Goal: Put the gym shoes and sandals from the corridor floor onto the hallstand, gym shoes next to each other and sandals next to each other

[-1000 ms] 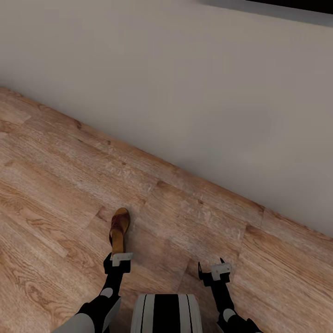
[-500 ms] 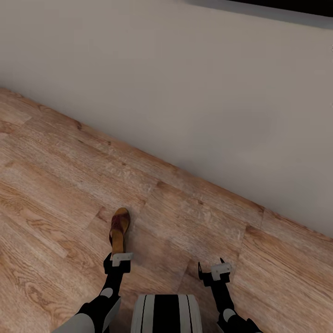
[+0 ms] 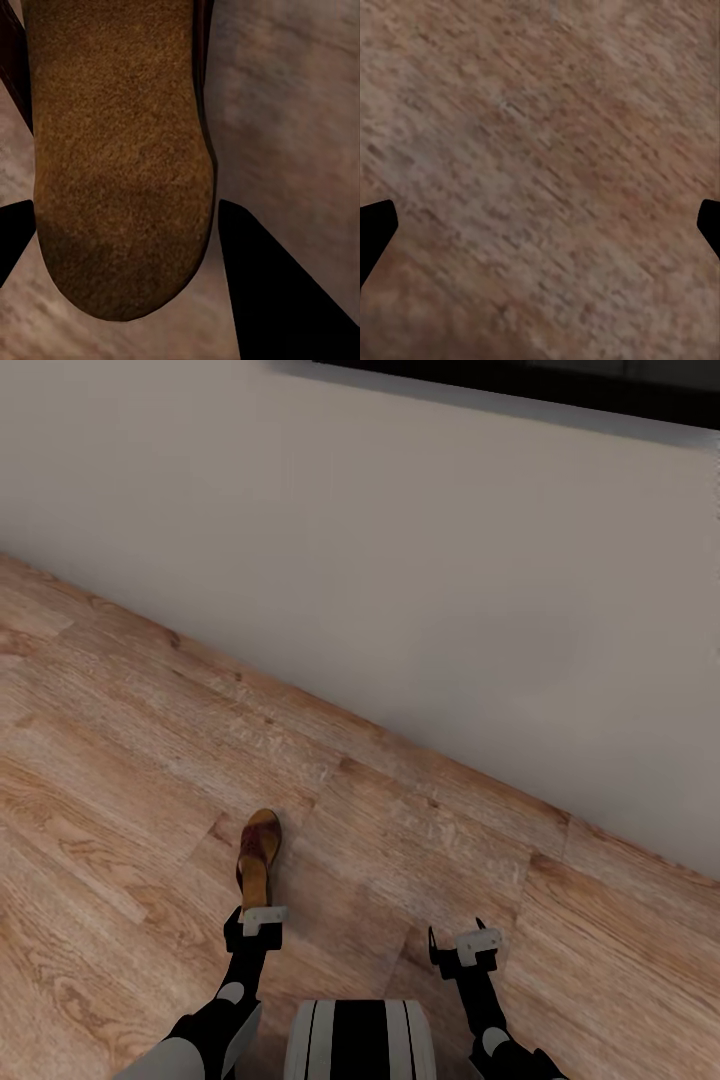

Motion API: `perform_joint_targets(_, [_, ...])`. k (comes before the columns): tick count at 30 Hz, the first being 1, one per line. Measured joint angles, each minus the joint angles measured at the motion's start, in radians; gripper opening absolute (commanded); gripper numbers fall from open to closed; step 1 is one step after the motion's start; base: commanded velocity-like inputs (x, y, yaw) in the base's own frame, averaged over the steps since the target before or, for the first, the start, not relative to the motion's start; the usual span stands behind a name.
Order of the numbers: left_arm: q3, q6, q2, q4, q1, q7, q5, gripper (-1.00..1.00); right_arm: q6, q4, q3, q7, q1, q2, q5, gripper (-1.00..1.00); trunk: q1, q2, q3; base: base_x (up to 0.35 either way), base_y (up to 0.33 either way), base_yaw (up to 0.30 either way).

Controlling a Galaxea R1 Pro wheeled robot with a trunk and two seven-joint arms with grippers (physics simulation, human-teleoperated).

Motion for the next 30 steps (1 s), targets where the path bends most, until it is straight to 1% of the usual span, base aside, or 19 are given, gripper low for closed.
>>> perform_joint_targets(11, [0.000,0.000,0.000,0.000,0.000,0.000,0.000,-1.00,-0.002,0.000,0.000,0.000,0.000,0.000,0.000,1.00,0.000,0.000,0.017,0.000,0.000,0.000])
perform_joint_targets(21, [0.000,0.000,0.000,0.000,0.000,0.000,0.000,-1.00,-0.003,0.000,0.000,0.000,0.000,0.000,0.000,1.00,0.000,0.000,0.019,0.000,0.000,0.000])
perform_joint_targets(27, [0.000,-0.035,0.000,-0.002,0.000,0.001,0.000,-1.00,-0.003,0.000,0.001,0.000,0.000,0.000,0.000,1.00,0.000,0.000,0.019,0.000,0.000,0.000])
perform_joint_targets(30, [0.000,-0.042,-0.001,-0.002,0.000,0.001,0.000,-1.00,-0.003,0.000,0.000,0.000,0.000,0.000,0.000,1.00,0.000,0.000,0.019,0.000,0.000,0.000])
